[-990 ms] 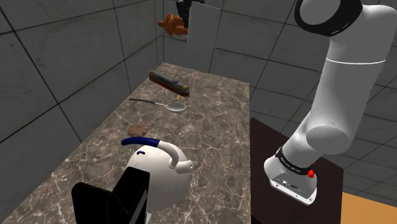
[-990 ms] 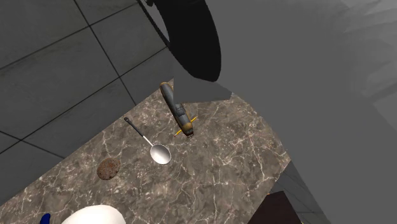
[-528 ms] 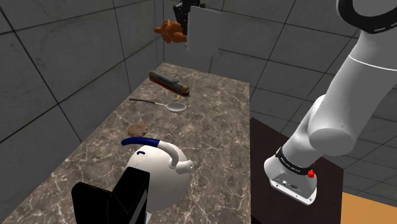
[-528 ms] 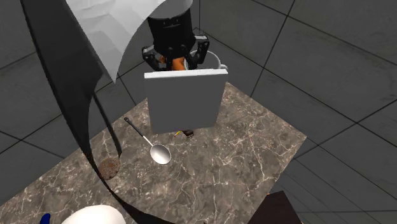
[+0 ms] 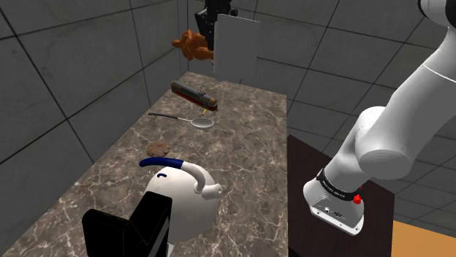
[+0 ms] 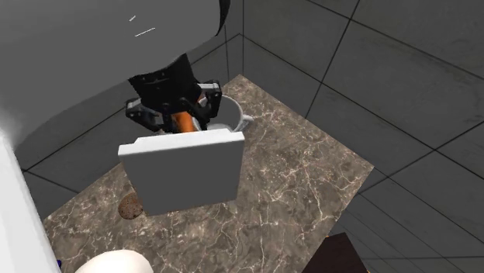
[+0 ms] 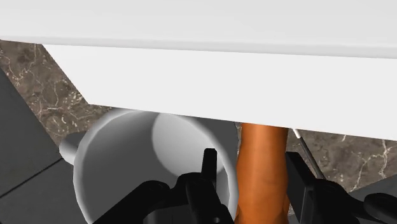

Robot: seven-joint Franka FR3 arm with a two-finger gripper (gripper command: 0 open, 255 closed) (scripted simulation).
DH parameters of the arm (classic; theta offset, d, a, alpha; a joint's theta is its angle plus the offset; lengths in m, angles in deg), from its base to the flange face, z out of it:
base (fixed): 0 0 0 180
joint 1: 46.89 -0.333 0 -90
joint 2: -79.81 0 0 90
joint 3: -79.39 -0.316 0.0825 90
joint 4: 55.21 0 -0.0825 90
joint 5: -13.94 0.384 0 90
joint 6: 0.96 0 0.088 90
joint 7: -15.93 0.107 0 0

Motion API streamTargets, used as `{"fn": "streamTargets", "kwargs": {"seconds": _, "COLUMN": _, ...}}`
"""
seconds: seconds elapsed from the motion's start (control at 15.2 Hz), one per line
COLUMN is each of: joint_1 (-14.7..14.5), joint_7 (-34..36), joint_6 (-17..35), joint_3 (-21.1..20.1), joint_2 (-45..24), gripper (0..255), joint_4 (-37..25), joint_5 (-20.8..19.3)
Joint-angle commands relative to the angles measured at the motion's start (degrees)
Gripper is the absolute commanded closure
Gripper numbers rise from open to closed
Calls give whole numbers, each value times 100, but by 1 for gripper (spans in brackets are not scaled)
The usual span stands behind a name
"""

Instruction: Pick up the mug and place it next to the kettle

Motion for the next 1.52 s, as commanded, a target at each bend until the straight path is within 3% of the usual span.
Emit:
{"fn": "streamTargets", "kwargs": {"seconds": 0.0, "joint_1": -103, "joint_7": 226, "joint_6": 39, "joint_3": -116, "joint_2": 246, "gripper": 255, "joint_4": 283, "joint_5": 35}}
{"fn": "streamTargets", "kwargs": {"seconds": 0.73, "joint_1": -713, "joint_7": 1586, "joint_6": -9, "joint_3": -927, "joint_2": 1006, "gripper": 255, "joint_4": 1030, "joint_5": 363}}
{"fn": "streamTargets", "kwargs": {"seconds": 1.45, "joint_1": -1303, "joint_7": 3097, "joint_6": -103, "joint_3": -1899, "joint_2": 1071, "gripper": 255, "joint_4": 983, "joint_5": 698}}
